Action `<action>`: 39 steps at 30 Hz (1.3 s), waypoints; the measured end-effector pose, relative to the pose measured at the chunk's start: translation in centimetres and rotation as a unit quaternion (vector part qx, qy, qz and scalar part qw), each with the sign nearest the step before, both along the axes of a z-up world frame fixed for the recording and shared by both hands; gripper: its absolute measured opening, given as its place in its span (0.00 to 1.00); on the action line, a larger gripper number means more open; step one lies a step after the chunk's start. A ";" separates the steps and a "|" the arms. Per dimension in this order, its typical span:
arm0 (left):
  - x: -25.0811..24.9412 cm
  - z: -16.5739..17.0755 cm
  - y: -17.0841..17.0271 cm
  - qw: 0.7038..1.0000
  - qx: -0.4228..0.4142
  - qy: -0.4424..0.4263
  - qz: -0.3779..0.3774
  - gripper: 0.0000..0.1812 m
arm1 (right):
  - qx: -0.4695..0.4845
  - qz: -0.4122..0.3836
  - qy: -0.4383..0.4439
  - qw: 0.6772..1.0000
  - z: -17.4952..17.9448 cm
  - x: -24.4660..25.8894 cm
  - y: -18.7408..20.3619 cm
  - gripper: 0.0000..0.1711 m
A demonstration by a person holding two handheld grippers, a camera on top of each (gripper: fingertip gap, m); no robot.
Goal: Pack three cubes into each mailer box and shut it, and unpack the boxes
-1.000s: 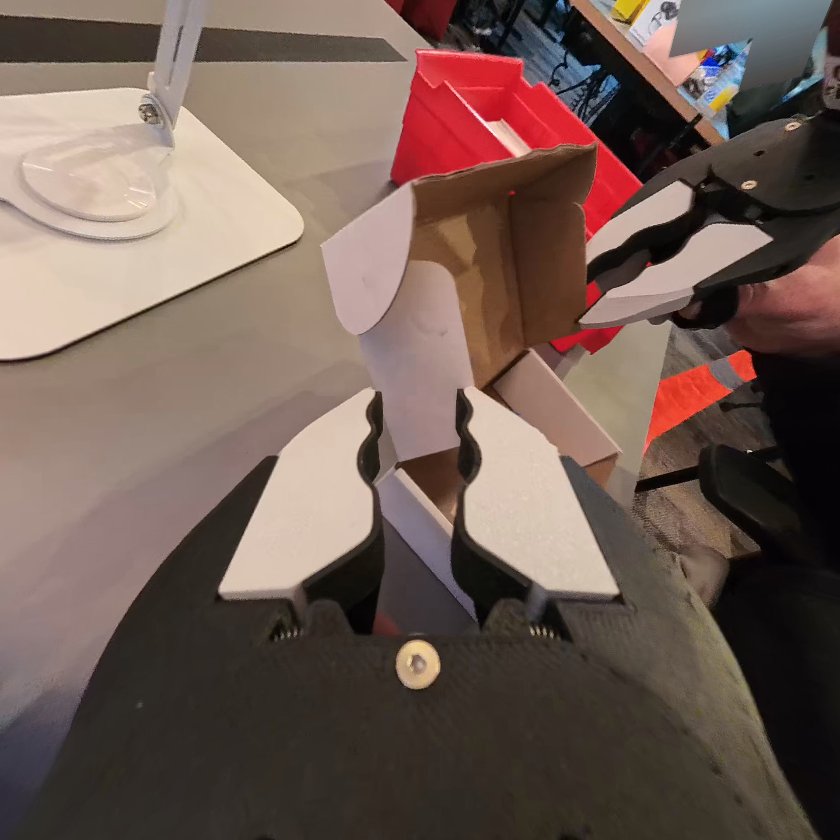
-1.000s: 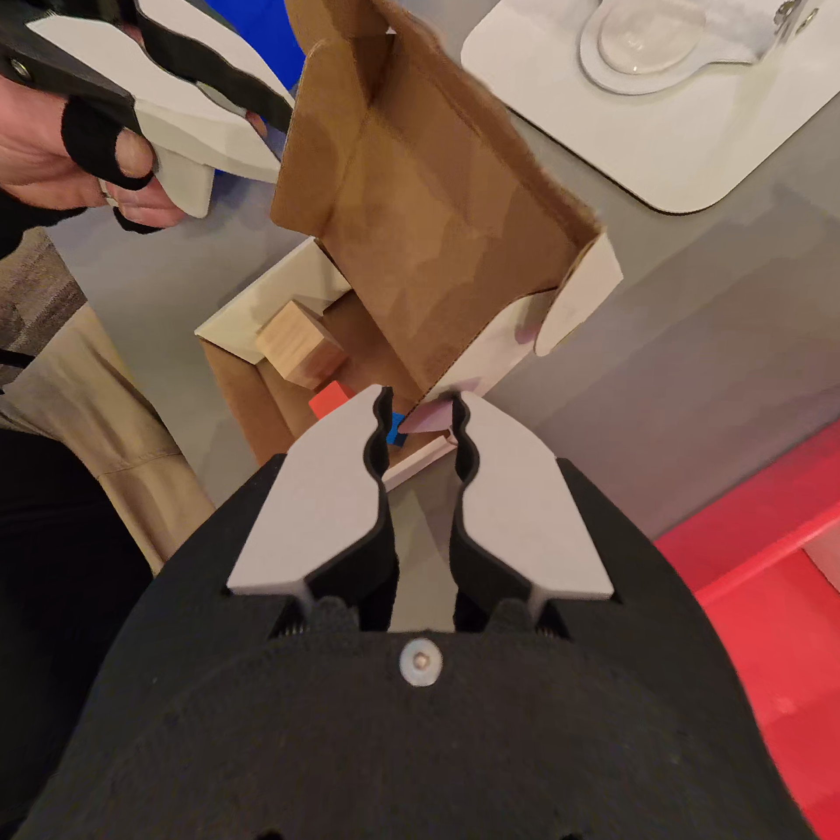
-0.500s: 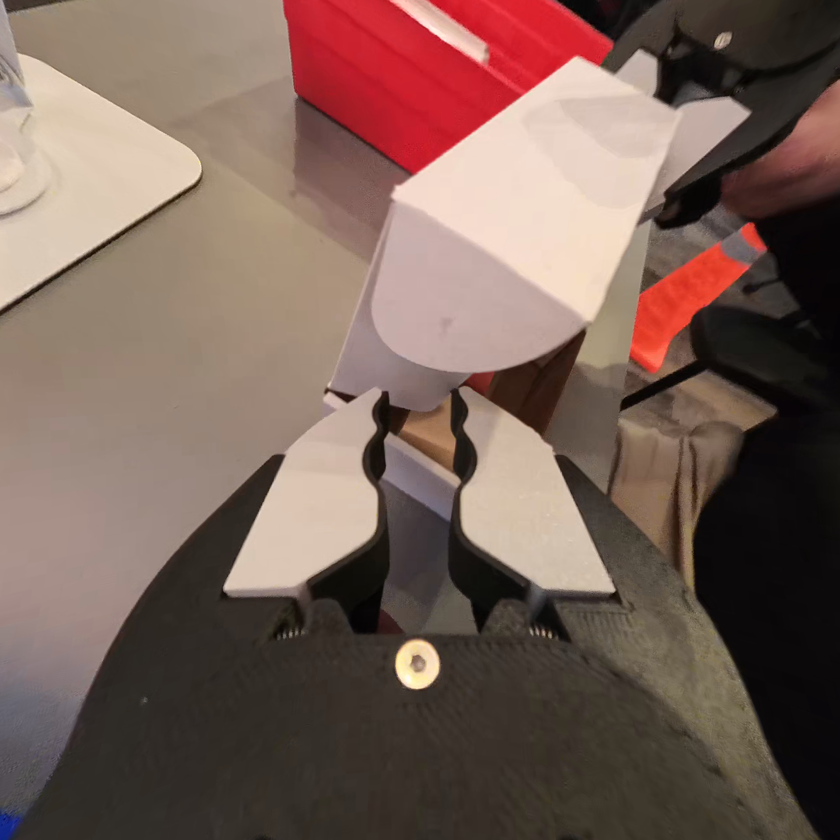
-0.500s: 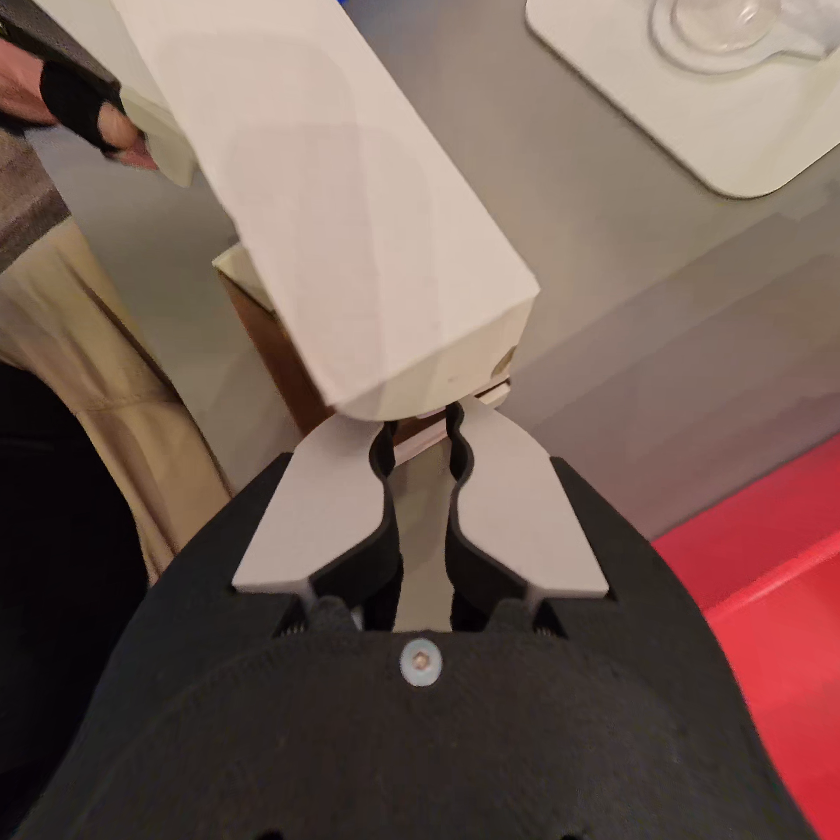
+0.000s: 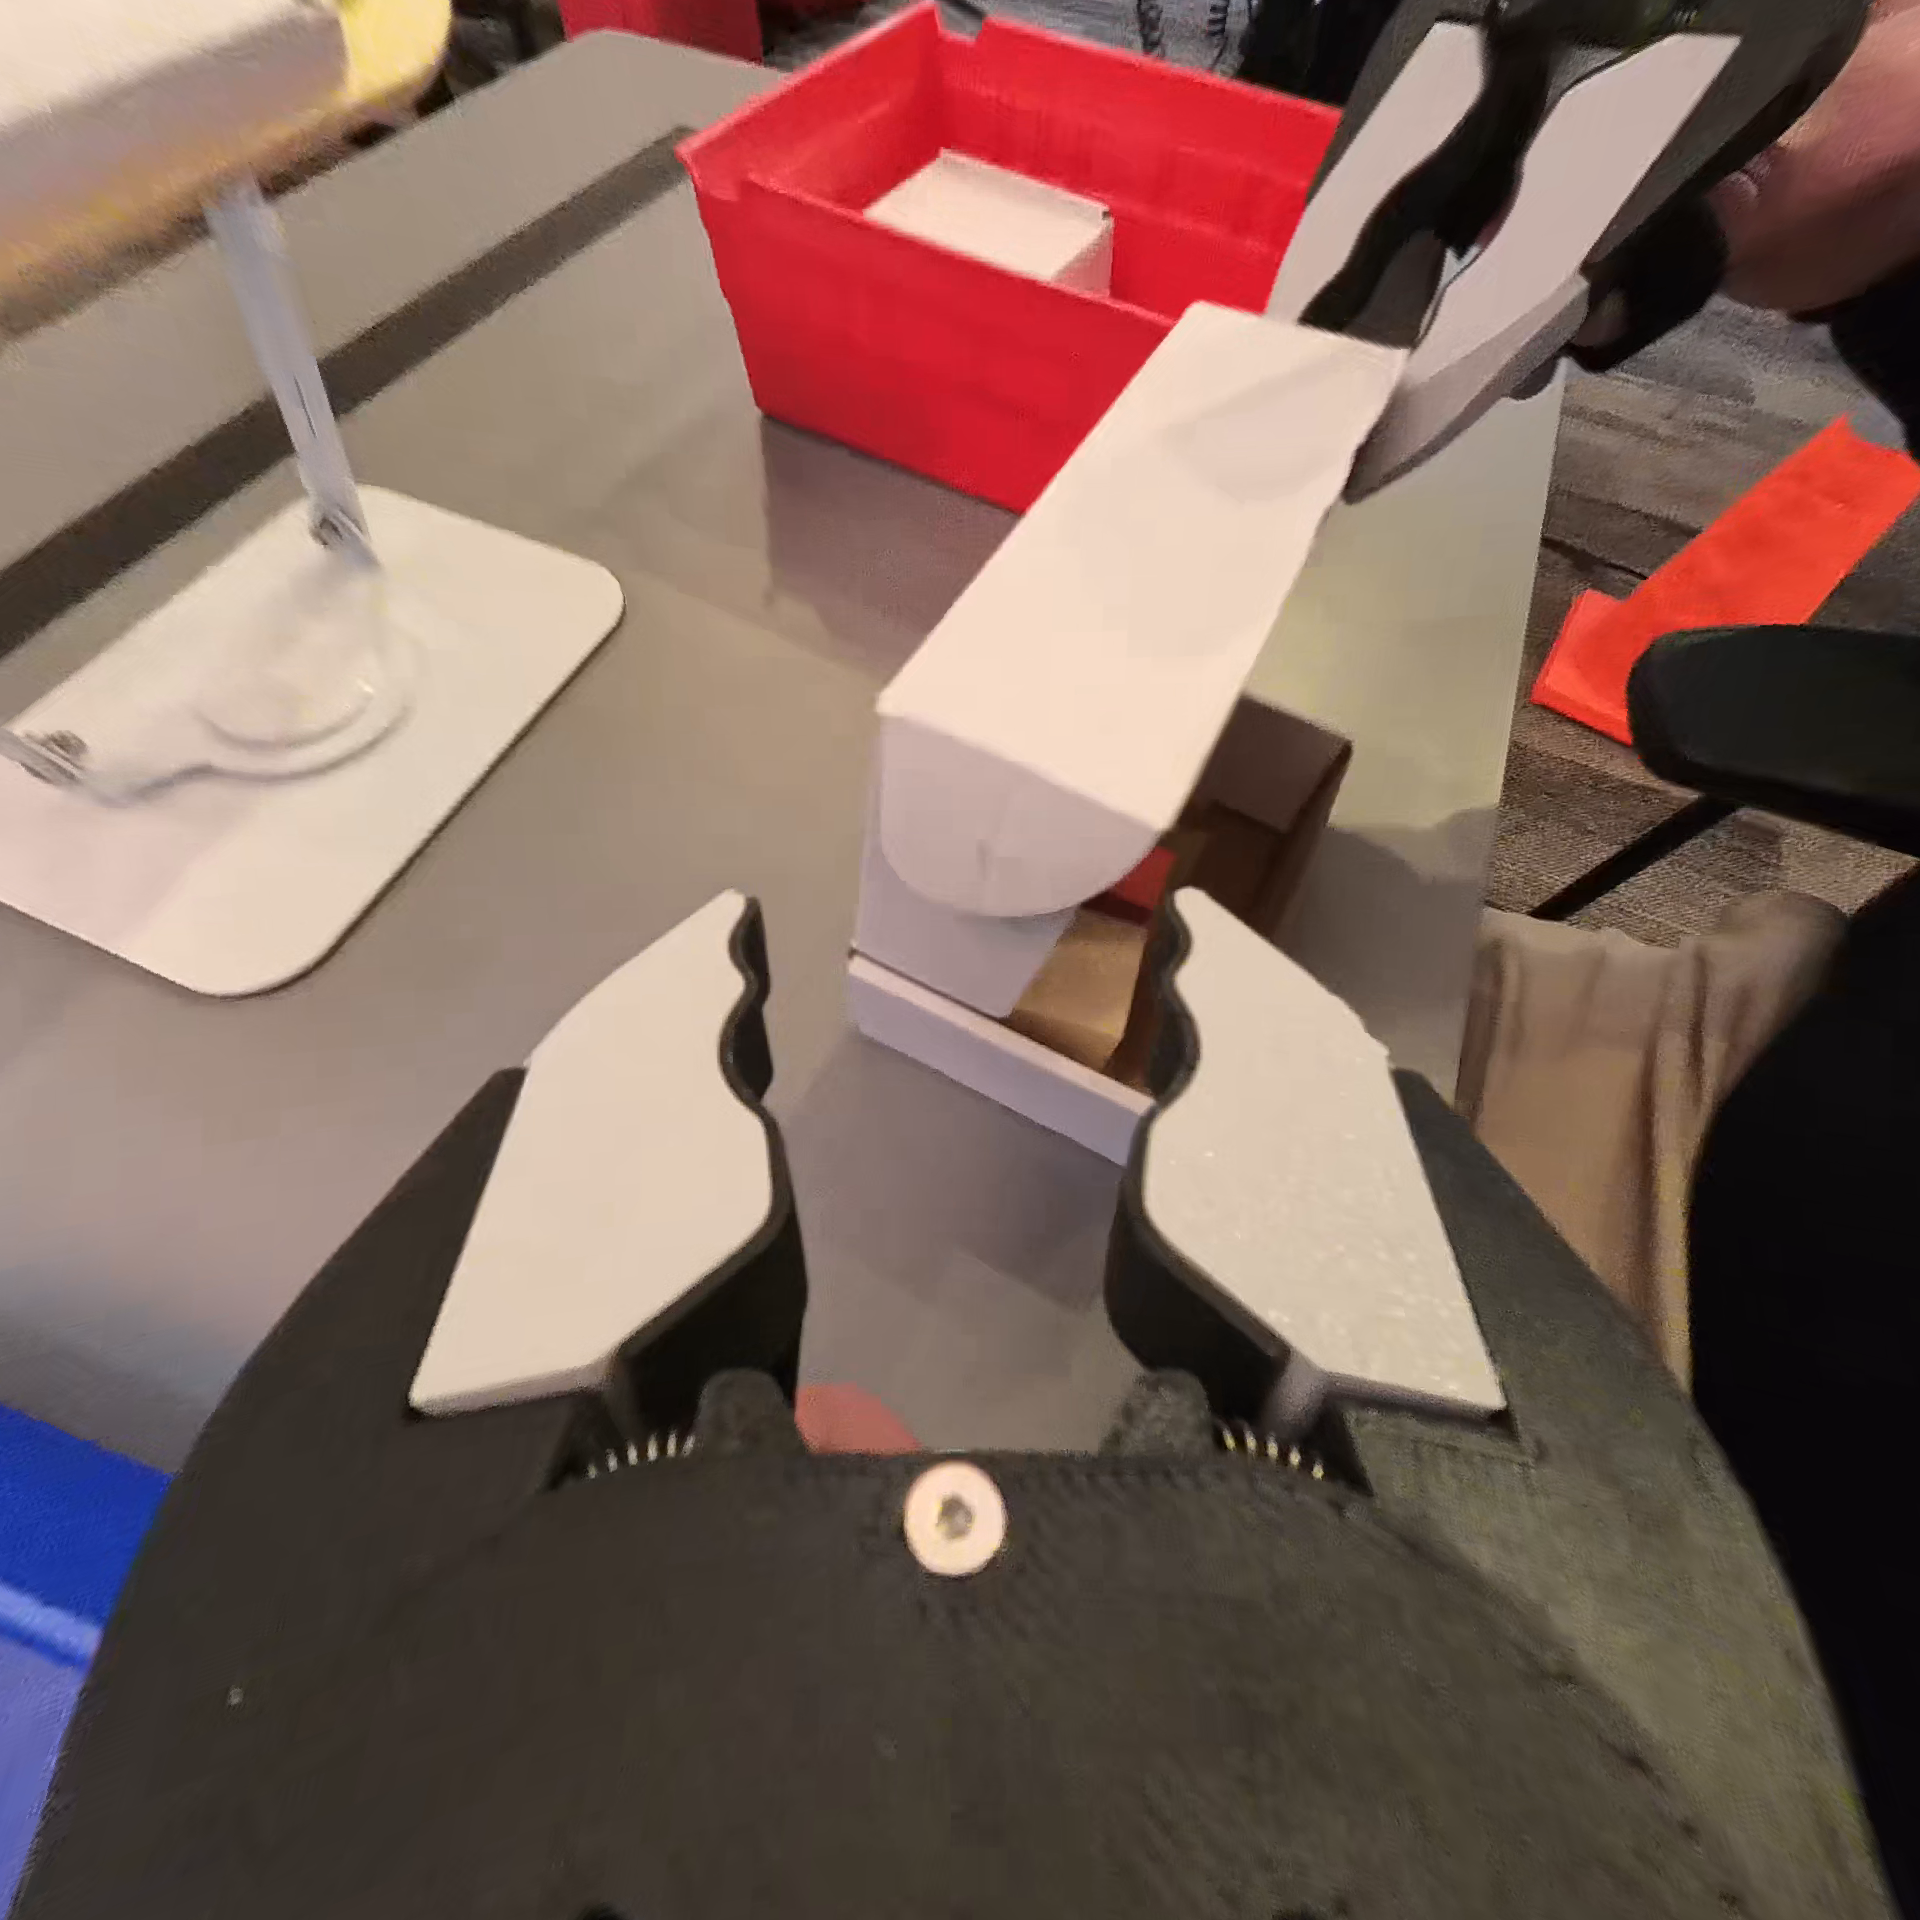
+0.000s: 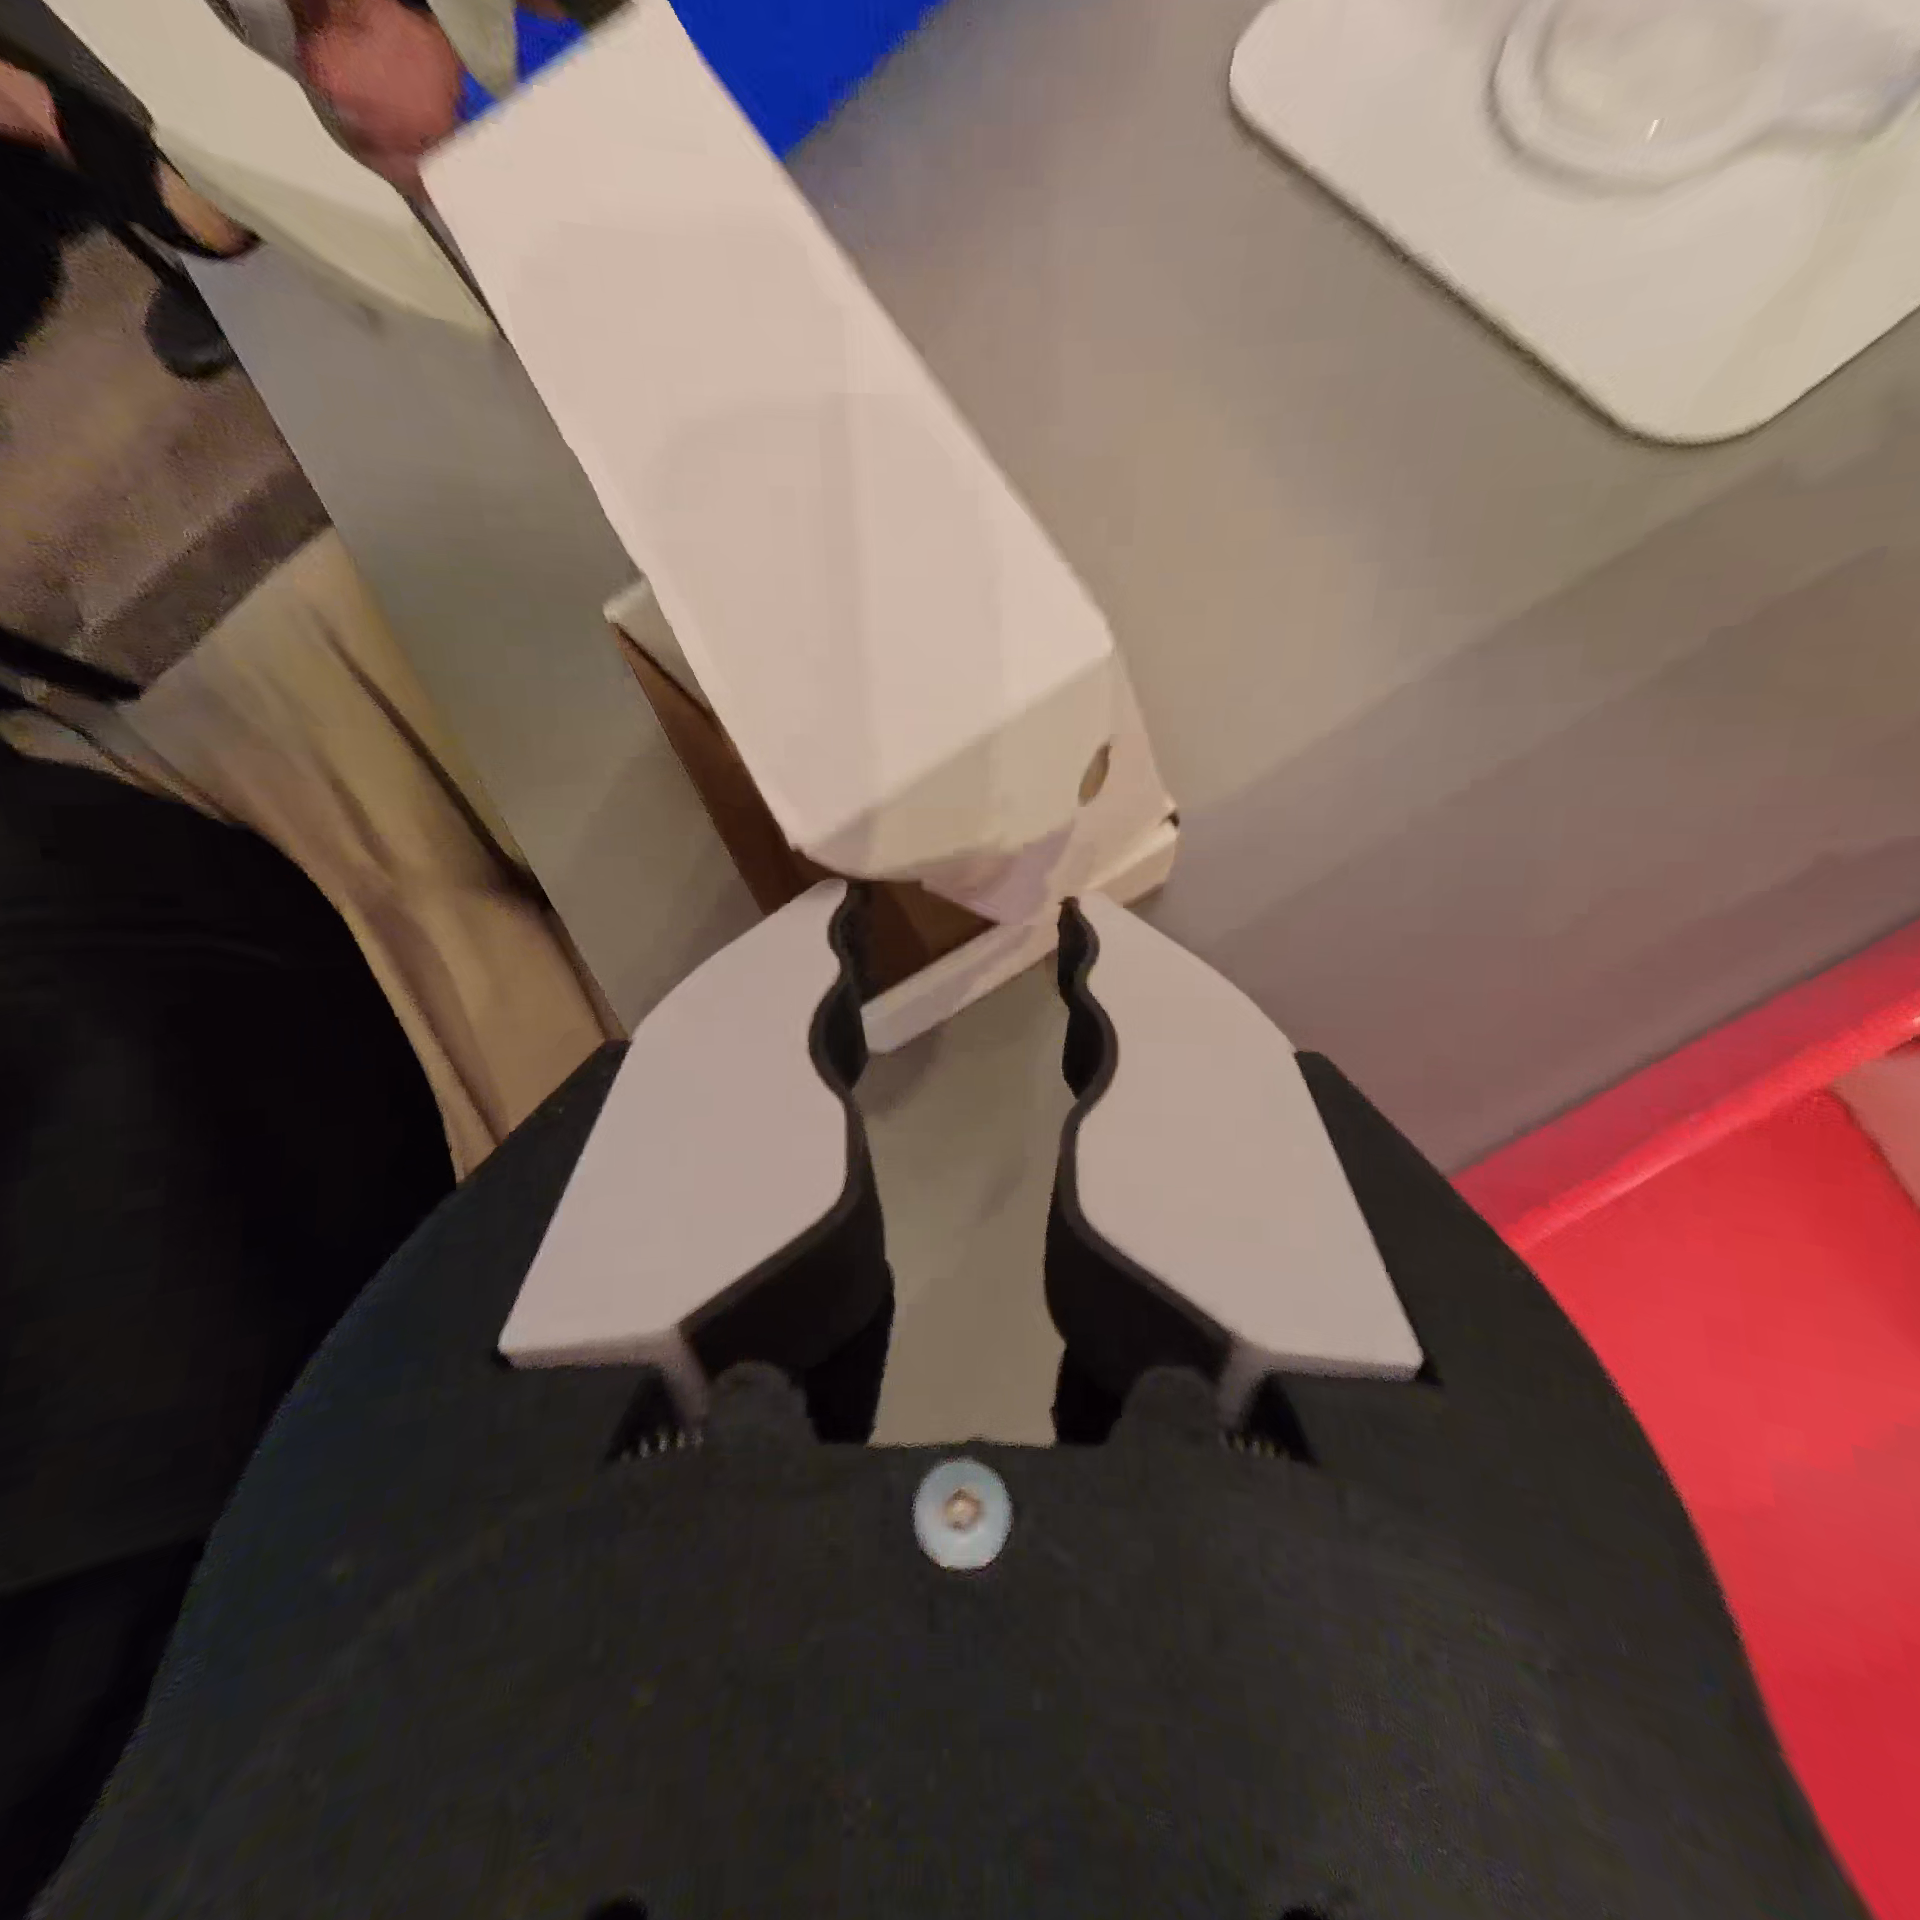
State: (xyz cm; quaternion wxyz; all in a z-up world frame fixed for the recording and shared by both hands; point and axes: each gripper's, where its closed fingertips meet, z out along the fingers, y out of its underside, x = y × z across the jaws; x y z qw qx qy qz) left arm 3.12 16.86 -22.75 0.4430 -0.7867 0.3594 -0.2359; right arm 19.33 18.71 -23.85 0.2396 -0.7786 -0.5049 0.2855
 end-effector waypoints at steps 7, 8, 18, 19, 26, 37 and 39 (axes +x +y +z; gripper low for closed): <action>2.3 -0.8 -0.4 0.998 -0.045 -0.004 -0.040 0.37 | -0.065 0.030 0.024 0.997 -0.5 -2.0 -0.6 0.20; 2.5 -1.0 -0.5 0.998 -0.049 -0.011 -0.033 0.39 | -0.075 0.031 0.019 0.997 -0.9 -2.0 -0.8 0.20; 3.0 -2.2 -2.1 0.988 -0.111 -0.100 0.023 0.41 | -0.099 0.043 0.004 0.994 -3.0 -2.1 -2.7 0.20; 3.2 -2.6 -2.3 0.986 -0.126 -0.107 0.028 0.41 | -0.103 0.046 0.002 0.994 -3.3 -2.1 -3.0 0.20; 3.6 -3.9 -3.2 0.986 -0.140 -0.090 0.031 0.42 | -0.104 0.053 -0.030 0.993 -4.6 -1.9 -3.5 0.20; 2.1 -3.1 -3.5 0.998 -0.045 0.011 0.047 0.47 | -0.041 0.046 -0.076 0.995 -3.2 1.0 -3.0 0.31; 2.3 -2.6 -3.3 0.998 -0.006 0.039 0.044 0.47 | 0.009 0.038 -0.057 0.998 -1.6 0.8 -2.1 0.35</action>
